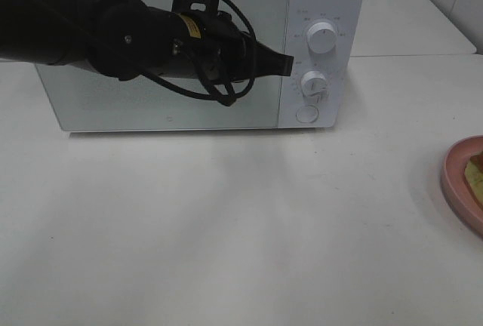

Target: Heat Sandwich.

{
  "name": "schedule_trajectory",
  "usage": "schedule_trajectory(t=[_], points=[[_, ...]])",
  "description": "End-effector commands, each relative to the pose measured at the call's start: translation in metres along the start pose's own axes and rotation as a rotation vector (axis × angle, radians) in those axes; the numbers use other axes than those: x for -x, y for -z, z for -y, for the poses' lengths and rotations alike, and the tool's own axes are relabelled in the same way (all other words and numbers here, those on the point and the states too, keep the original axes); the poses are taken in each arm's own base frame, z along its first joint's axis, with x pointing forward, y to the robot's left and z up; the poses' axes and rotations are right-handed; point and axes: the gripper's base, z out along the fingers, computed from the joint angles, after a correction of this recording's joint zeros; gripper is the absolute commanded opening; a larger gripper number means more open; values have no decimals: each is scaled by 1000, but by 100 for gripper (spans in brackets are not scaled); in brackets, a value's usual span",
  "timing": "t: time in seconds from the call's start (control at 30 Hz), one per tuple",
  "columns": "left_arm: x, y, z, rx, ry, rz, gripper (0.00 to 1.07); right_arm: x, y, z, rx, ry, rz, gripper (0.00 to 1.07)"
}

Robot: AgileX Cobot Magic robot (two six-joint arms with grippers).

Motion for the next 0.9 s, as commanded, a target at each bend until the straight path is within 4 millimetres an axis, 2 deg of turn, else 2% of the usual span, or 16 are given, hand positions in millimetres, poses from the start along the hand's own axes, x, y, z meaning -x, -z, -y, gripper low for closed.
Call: schedule_trajectory(t=[0.03, 0.13, 0.2, 0.23, 0.27, 0.3, 0.33, 0.37, 0.4, 0.5, 0.53, 0.67, 0.77, 0.87, 0.9], points=[[4, 13, 8, -18, 5, -75, 0, -2, 3, 0, -1, 9, 33, 76], [0, 22, 9, -21, 9, -180, 0, -2, 3, 0, -1, 9, 33, 76], [-5, 28, 10, -22, 8, -263, 12, -2, 3, 0, -1, 9, 33, 76], [-8, 34, 10, -24, 6, -325, 34, -2, 3, 0, -1, 9, 33, 76], [-9, 37, 10, -25, 5, -354, 50, -2, 3, 0, -1, 9, 33, 76], [-9, 37, 10, -25, 5, -354, 50, -2, 3, 0, -1, 9, 33, 76], [-10, 39, 11, -25, 5, -376, 64, -2, 3, 0, -1, 9, 33, 76], [-12, 44, 11, -26, 5, -422, 92, -2, 3, 0, -1, 9, 33, 76], [-12, 46, 11, -27, 4, -433, 101, -2, 3, 0, -1, 9, 33, 76], [-12, 54, 12, -29, 0, -476, 101, -2, 3, 0, -1, 9, 33, 76], [-14, 63, 11, -26, -9, -549, 100, -2, 3, 0, -1, 9, 33, 76], [-16, 81, 11, -21, -41, -658, 100, -2, 3, 0, -1, 9, 33, 76], [-16, 87, 7, -9, -36, -697, 100, -2, 3, 0, -1, 9, 33, 76], [-14, 97, -12, 21, 20, -757, 100, -2, 3, 0, -1, 9, 33, 76], [-14, 97, -12, 21, 20, -757, 100, -2, 3, 0, -1, 9, 33, 76]])
